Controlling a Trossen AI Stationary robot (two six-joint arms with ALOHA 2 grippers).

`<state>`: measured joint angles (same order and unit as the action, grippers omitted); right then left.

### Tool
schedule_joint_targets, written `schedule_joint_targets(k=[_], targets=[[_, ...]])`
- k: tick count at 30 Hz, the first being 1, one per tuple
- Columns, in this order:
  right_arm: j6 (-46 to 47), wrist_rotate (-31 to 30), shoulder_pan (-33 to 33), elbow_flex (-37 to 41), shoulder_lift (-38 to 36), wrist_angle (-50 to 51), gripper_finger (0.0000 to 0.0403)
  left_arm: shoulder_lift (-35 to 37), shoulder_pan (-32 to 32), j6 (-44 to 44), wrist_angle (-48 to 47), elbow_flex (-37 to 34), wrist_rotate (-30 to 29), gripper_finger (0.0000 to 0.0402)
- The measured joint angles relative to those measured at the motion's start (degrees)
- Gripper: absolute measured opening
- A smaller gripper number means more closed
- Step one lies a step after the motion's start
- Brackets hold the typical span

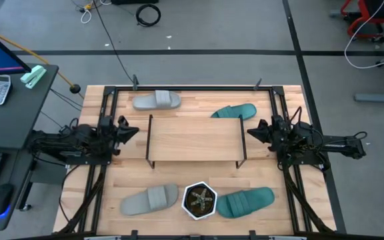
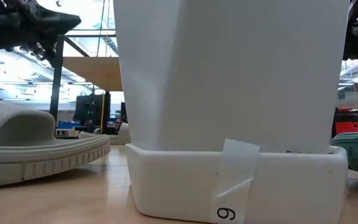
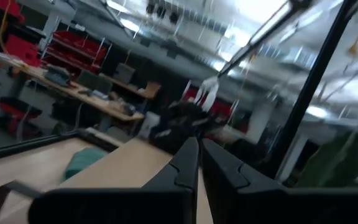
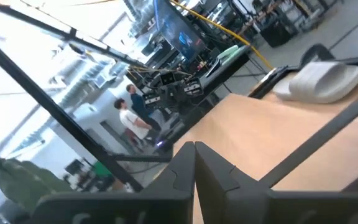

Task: Pick and place slides into the shelf
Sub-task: Put the top gray slide on the shelf

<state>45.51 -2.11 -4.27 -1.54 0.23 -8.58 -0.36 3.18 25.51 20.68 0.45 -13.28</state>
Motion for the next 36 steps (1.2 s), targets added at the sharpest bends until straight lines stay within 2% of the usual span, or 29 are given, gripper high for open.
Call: schedule_joint_targets(k=[3, 12, 19, 27, 33, 36], targets=[[1.75, 0.0, 0.0, 0.0, 0.0, -0.07, 0.0016, 0.0, 0.0, 2.35, 2.7, -0.02, -0.68, 0.0026], [8.49, -3.54, 0.01, 0.0, 0.0, -0.07, 0.0016, 0.0, 0.0, 2.43, 4.01, -0.01, -2.14, 0.0029], [12.29, -3.58, 0.02, 0.0, 0.0, -0.07, 0.0016, 0.0, 0.0, 2.83, 7.46, 0.0, -4.74, 0.0027], [19.45, -3.59, 0.02, 0.0, 0.0, -0.07, 0.0016, 0.0, 0.0, -5.02, 9.83, 0.0, -11.6, 0.0038], [22.26, -3.88, 0.01, 0.0, 0.0, -0.1, 0.0016, 0.0, 0.0, -6.69, 12.36, 0.0, -19.46, 0.0025], [22.09, -3.89, 0.01, 0.0, 0.0, -0.09, 0.0016, 0.0, 0.0, -8.84, 10.55, 0.02, -20.37, 0.0016]])
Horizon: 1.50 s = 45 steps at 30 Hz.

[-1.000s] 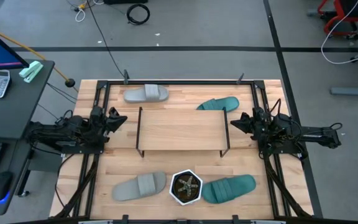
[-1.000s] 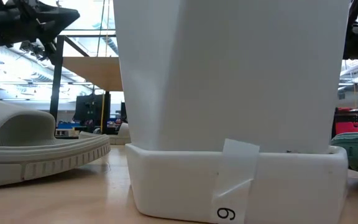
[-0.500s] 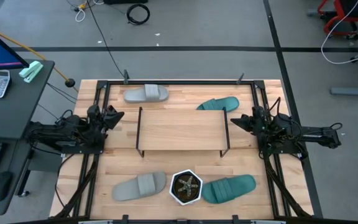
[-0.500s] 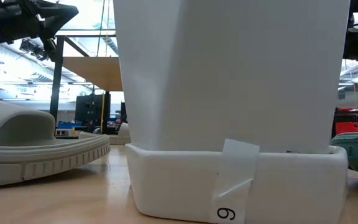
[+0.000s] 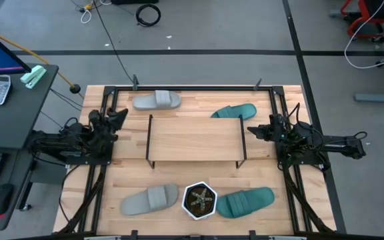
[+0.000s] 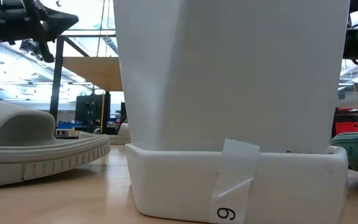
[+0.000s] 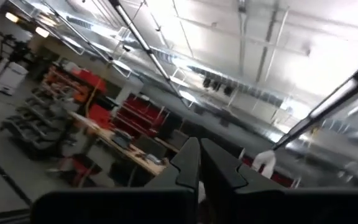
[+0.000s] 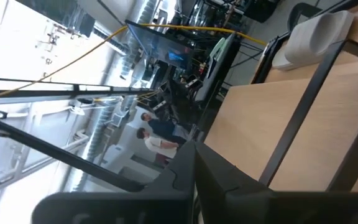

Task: Pick and place slides into the shelf
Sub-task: Put the top gray slide on the shelf

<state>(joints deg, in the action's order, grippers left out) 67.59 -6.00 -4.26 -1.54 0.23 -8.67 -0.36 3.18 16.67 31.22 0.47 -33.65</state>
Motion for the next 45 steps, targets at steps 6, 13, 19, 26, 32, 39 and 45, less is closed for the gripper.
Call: schedule_joint_targets(k=[6, 13, 19, 26, 32, 39, 45], targets=[[-1.66, -0.02, -0.01, 0.0, 0.0, 0.0, 0.0016, 0.0, 0.0, 3.29, -3.12, 0.0, -1.11, 0.0014], [-2.25, -0.02, 0.01, 0.0, 0.0, 0.02, 0.0016, -0.35, 0.0, 9.05, -10.88, 1.95, -5.46, 0.003], [-4.2, -0.02, -0.01, 0.0, 0.0, 0.04, 0.0016, -0.39, 0.0, 18.99, -21.26, 3.89, -10.2, 0.0046], [-4.26, 0.0, 0.01, 0.0, 0.0, 0.05, 0.0016, -2.94, -1.22, 18.86, -34.6, 13.17, -11.08, 0.0025], [-4.17, 0.0, 0.0, 0.0, 0.02, -0.03, 0.0016, -12.89, -3.62, 19.91, -45.33, 24.06, -8.66, 0.002], [-7.43, 0.04, -0.01, -4.62, 0.33, 0.83, 0.0016, -25.75, -7.72, 18.96, -48.13, 31.67, 0.74, 0.0051], [-15.57, 0.04, -0.01, -16.74, 4.97, 12.24, 0.0016, -33.44, -13.83, 15.43, -45.13, 35.43, 11.87, 0.0061]])
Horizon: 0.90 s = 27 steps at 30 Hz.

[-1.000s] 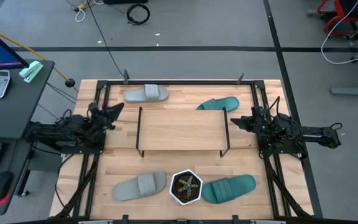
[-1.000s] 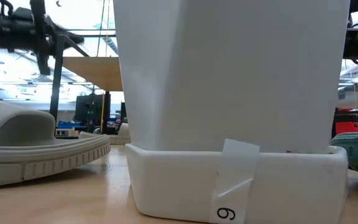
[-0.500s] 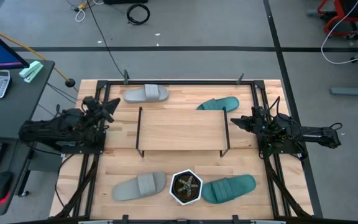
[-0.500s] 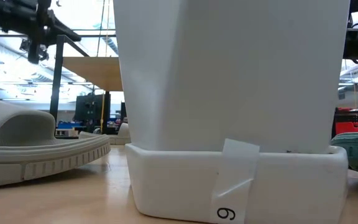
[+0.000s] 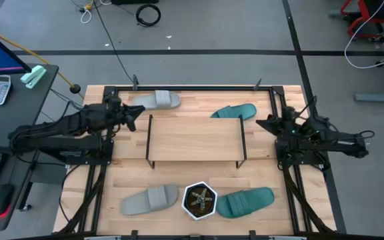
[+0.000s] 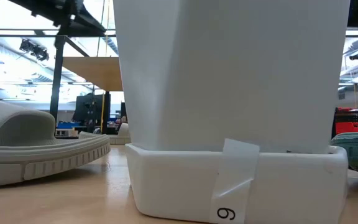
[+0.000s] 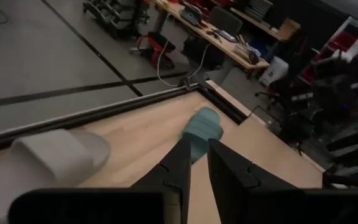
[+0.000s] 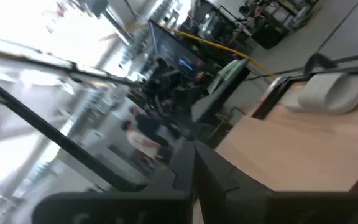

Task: Pick and place slides into the shelf
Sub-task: Put the top gray slide on the shelf

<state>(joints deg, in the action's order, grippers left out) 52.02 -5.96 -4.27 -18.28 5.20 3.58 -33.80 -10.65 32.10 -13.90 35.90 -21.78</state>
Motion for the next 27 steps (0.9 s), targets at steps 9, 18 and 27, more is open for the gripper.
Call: schedule_joint_targets(k=[9, 18, 27], targets=[[-12.3, -0.05, -0.45, -18.18, 13.27, 14.96, 0.0016, -9.39, -13.15, -7.14, 0.7, 7.95, 16.11, 0.0056], [-20.93, 3.69, -0.44, -31.94, 23.44, 23.19, 0.0016, -16.43, -22.46, -12.23, 0.33, 14.55, 28.89, 0.006], [-24.63, 3.7, -0.48, -38.7, 28.94, 28.43, 0.0016, -22.56, -31.22, -14.76, -0.23, 17.94, 38.04, 0.0057]])
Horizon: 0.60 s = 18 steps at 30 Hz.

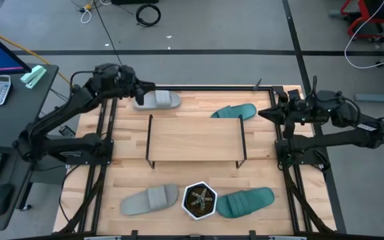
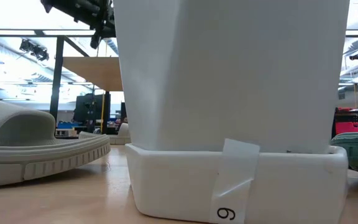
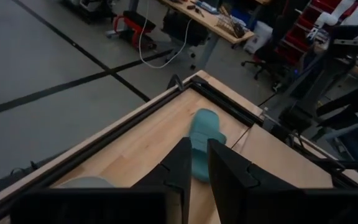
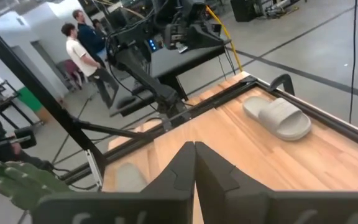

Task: Pick and place slides into the shelf
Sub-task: Put the top gray slide on the shelf

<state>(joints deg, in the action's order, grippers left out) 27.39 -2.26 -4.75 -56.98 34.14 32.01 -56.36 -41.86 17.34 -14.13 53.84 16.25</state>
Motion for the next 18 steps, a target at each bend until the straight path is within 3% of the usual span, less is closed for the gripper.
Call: schedule_joint_targets(k=[11, 14, 18], targets=[[0.01, 0.21, 0.0, 0.14, 1.12, 0.68, 0.0016, -6.82, -7.62, 4.99, -0.91, 0.7, 5.03, 0.0053], [0.03, 0.21, 0.0, 0.14, 1.4, 0.64, 0.0016, -9.46, -8.15, 6.93, -0.93, 3.18, 5.24, 0.0049], [0.04, 0.22, 0.0, 0.14, 2.09, 0.58, 0.0016, -13.65, -8.13, 2.63, -3.34, 8.85, 6.95, 0.0046]])
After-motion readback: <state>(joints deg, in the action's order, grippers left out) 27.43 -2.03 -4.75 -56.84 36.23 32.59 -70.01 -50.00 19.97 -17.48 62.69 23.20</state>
